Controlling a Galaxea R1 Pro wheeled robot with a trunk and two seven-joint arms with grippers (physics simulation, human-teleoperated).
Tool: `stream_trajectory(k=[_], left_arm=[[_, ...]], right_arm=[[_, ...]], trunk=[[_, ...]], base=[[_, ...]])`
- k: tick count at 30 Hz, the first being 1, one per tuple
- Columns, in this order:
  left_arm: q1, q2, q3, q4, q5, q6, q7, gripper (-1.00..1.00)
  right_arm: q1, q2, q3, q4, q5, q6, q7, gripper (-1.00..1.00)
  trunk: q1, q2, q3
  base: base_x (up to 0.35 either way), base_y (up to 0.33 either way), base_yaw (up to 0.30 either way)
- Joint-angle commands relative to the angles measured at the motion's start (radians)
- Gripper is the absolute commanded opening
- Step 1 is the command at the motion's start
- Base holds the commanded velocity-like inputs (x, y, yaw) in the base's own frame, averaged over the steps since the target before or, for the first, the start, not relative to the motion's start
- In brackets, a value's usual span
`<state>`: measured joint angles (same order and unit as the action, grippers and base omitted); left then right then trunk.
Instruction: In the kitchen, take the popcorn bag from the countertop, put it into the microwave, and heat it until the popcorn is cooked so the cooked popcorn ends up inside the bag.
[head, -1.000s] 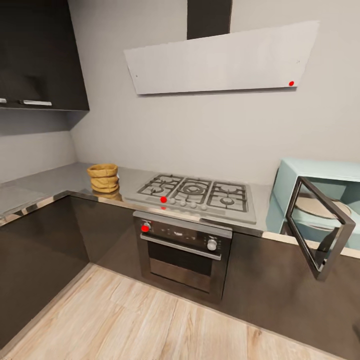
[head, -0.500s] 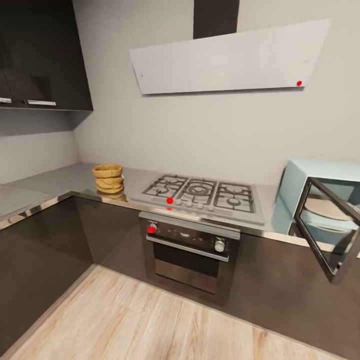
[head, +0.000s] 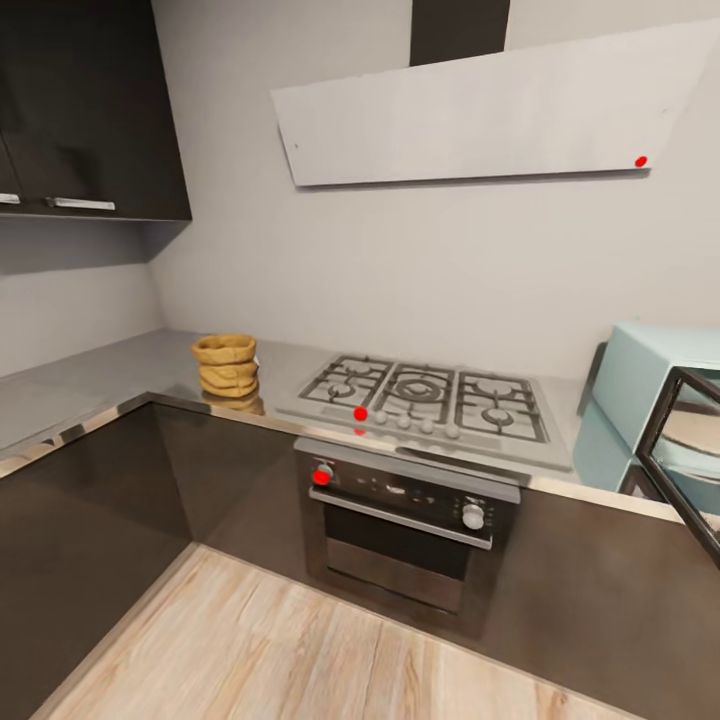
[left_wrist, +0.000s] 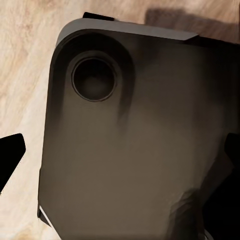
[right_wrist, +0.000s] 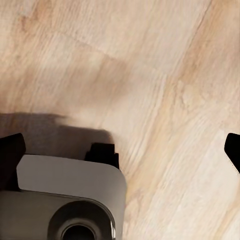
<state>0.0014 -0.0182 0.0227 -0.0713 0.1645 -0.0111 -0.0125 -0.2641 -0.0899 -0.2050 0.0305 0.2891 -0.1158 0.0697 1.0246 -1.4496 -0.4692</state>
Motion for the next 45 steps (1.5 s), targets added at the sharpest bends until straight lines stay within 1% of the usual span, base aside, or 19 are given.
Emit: stream_trajectory(k=[1,9,15,17,21,23,35,45], left_arm=[[0.0,0.0,0.001,-0.001,0.007,-0.001,-0.001,1.0],[0.0,0.001,0.002,-0.001,0.007,-0.001,0.0,1.0],[0.0,0.001,0.002,-0.001,0.007,-0.001,0.0,1.0],[0.0,0.001,0.002,-0.001,0.016,-0.001,0.0,1.0],[0.0,0.001,0.001,-0.001,0.044,-0.001,0.0,1.0],[0.0,0.001,0.0,-0.001,0.048,-0.001,0.0,1.0],[0.0,0.001,0.001,-0.001,0.05,-0.001,0.0,1.0],[0.0,0.001,0.002,-0.002,0.05,-0.001,0.001,1.0]], right_arm=[[-0.001,0.0,-0.008,0.003,0.008,-0.006,0.002,1.0],[-0.001,0.003,-0.008,0.003,0.007,-0.004,0.003,1.0],[-0.001,0.002,-0.008,0.003,0.007,-0.004,0.001,1.0],[-0.001,0.002,-0.008,0.003,0.007,-0.004,0.002,1.0],[-0.001,0.002,-0.008,0.003,0.007,-0.004,0.002,1.0],[-0.001,0.002,-0.008,0.003,0.007,-0.004,0.002,1.0],[-0.001,0.002,-0.009,0.003,0.007,-0.003,0.0,1.0],[-0.001,-0.003,-0.01,0.003,0.006,-0.002,0.003,1.0]], trunk=[[0.0,0.0,-0.001],[0.0,0.0,-0.001],[0.0,0.0,-0.001],[0.0,0.0,-0.001],[0.0,0.0,-0.001],[0.0,0.0,-0.001],[0.0,0.0,-0.001],[0.0,0.0,-0.001]], base=[[0.244,0.003,0.0],[0.244,0.0,0.006],[0.207,0.0,0.216],[0.108,0.0,0.266],[0.03,0.0,0.268],[0.005,0.0,0.268],[0.0,0.0,0.265],[0.0,0.0,0.037]])
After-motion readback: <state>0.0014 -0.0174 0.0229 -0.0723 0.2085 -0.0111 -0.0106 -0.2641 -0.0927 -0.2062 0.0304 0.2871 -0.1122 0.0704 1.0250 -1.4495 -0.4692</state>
